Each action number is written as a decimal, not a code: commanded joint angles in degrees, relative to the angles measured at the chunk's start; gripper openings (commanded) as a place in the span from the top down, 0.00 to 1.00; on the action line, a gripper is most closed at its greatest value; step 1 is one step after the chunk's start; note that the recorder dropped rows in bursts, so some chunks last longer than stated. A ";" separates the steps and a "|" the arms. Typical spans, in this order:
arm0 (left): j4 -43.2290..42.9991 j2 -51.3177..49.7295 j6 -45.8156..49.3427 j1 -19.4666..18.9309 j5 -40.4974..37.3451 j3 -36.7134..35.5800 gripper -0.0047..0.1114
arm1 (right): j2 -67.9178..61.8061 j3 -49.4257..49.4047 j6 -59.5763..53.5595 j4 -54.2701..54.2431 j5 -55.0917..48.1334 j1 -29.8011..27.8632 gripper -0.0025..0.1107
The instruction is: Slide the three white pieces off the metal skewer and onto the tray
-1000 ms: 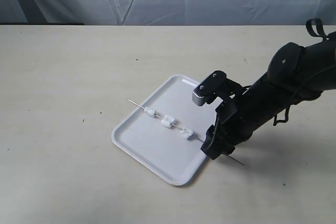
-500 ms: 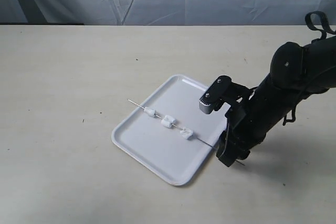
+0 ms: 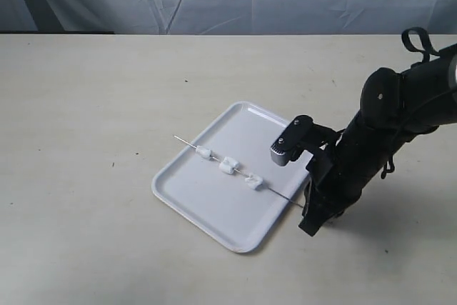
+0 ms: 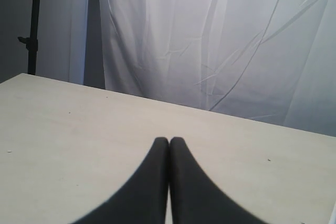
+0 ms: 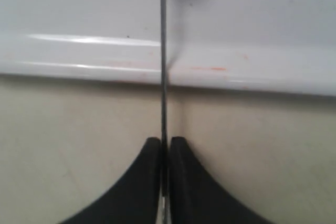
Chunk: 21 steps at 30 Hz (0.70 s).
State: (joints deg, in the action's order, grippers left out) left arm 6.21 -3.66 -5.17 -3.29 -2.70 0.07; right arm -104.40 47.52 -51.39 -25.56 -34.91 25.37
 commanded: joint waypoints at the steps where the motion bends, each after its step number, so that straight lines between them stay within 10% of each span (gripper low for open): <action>1: 0.62 0.28 -0.31 -0.14 1.25 -0.07 0.96 | -0.16 0.20 1.12 1.56 1.06 0.06 0.98; 14: 33.95 0.28 3.59 7.55 -8.57 -0.07 0.96 | 10.88 0.20 2.52 -10.00 3.58 0.06 0.98; 21: 52.54 0.28 7.27 8.64 3.28 -0.07 0.96 | 13.50 0.20 2.19 -10.52 1.82 0.06 0.98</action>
State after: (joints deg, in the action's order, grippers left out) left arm 51.11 -3.66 1.78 4.95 -6.63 0.07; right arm -91.95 47.52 -48.82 -35.70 -32.67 25.37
